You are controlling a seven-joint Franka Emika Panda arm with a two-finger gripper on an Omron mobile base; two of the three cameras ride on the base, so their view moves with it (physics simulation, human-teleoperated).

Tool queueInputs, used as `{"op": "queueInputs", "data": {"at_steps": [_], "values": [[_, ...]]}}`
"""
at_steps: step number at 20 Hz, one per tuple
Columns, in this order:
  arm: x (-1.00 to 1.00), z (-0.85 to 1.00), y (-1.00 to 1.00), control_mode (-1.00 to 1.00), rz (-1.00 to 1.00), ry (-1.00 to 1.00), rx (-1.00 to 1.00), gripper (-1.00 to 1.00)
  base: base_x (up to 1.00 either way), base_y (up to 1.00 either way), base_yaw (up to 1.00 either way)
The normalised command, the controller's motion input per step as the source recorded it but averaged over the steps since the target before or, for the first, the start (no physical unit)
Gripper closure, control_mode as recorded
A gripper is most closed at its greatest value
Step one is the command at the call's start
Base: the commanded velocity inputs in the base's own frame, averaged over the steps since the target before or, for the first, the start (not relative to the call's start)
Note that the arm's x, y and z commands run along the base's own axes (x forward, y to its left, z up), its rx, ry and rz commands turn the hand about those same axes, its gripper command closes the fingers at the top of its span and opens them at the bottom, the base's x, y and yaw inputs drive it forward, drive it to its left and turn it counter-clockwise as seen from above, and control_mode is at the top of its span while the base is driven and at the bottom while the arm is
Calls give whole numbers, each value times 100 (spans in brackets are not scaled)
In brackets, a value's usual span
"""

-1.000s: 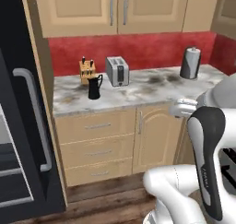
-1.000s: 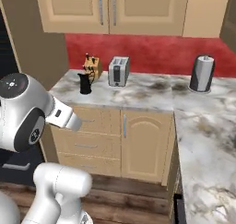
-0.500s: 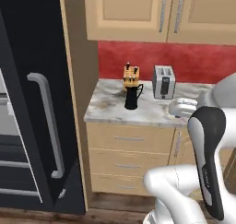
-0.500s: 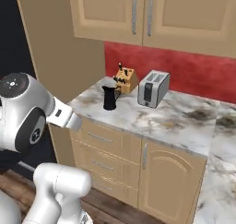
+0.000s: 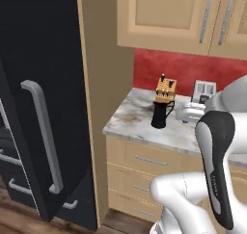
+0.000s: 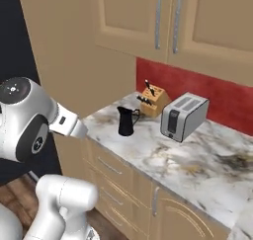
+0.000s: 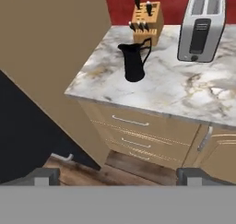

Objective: Move the beet and grapes from the top shelf to the second highest shelf to make space. Then, place the pitcher from the counter on the cleared top shelf.

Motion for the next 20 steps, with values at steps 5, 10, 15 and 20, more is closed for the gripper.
{"op": "queueInputs", "data": {"at_steps": [5,10,15,20], "values": [[0,0,0,100,0,0,0,-100,37,-55,37],[0,0,0,100,0,0,0,-100,36,-41,35],[0,0,0,-100,0,0,0,-100,9,-11,16],[0,-4,-1,-100,8,-1,0,-100,0,0,0]]}}
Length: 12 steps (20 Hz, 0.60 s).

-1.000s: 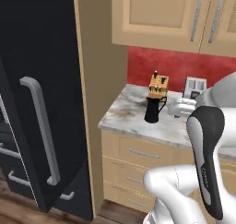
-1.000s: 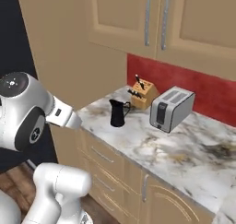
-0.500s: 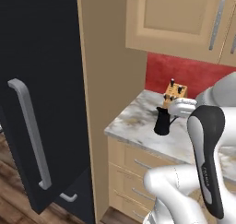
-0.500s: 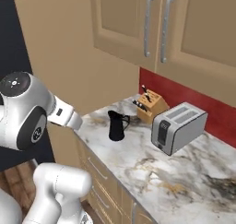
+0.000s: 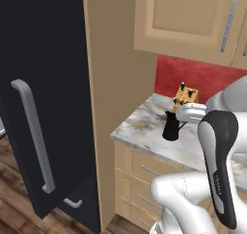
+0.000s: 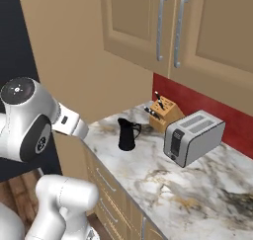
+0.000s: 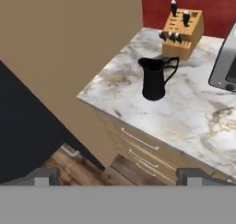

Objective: Move the beet and grapes from the top shelf to the second highest shelf to make space. Then, place the pitcher from the counter on the cleared top shelf.

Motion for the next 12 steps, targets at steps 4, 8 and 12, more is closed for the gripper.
{"op": "queueInputs", "data": {"at_steps": [4,8,12], "values": [[7,-15,-6,-100,34,0,0,-100,0,0,0],[8,-18,-34,-100,36,-1,0,-100,0,0,0],[20,-22,-57,-100,10,-1,6,-100,0,0,0]]}}
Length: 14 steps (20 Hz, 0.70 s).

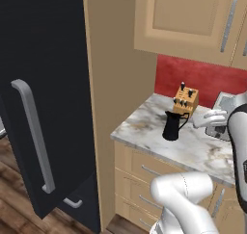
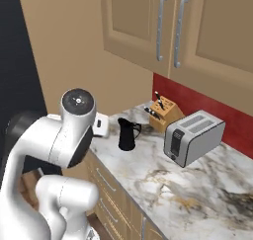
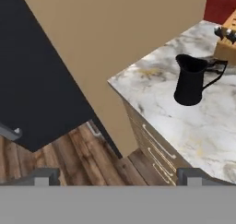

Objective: Move the beet and grapes from the top shelf to the second highest shelf to make space. Then, place the pitcher from the counter on the cleared top shelf.

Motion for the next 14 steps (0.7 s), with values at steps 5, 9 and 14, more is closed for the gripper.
{"op": "queueInputs", "data": {"at_steps": [5,9,14], "values": [[35,-19,-24,-100,14,0,2,-100,0,0,0],[35,-5,-9,-100,17,-9,4,-100,0,0,0],[29,-20,-8,-100,18,-17,7,-100,0,0,0]]}}
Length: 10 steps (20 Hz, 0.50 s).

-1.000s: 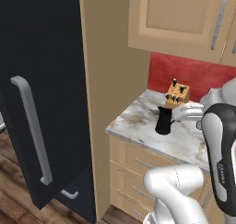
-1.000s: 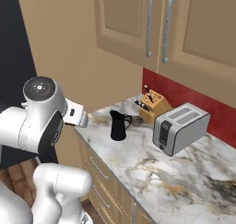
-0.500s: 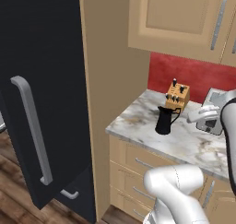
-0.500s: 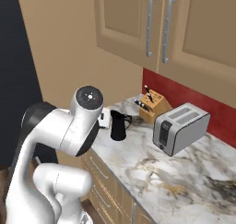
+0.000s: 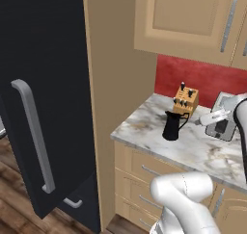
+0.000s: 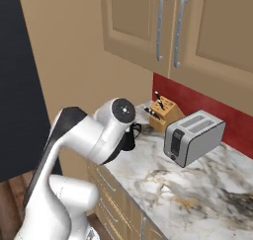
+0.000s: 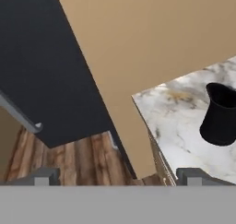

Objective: Move the beet and grapes from the top shelf to the second highest shelf to make space. Then, place the pitcher from the counter on the cleared top shelf.

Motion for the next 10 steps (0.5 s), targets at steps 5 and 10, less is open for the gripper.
{"op": "queueInputs", "data": {"at_steps": [5,10], "values": [[21,-37,-35,-100,14,-20,7,-100,0,0,0],[44,-24,-49,-100,13,-11,11,-100,0,0,0]]}}
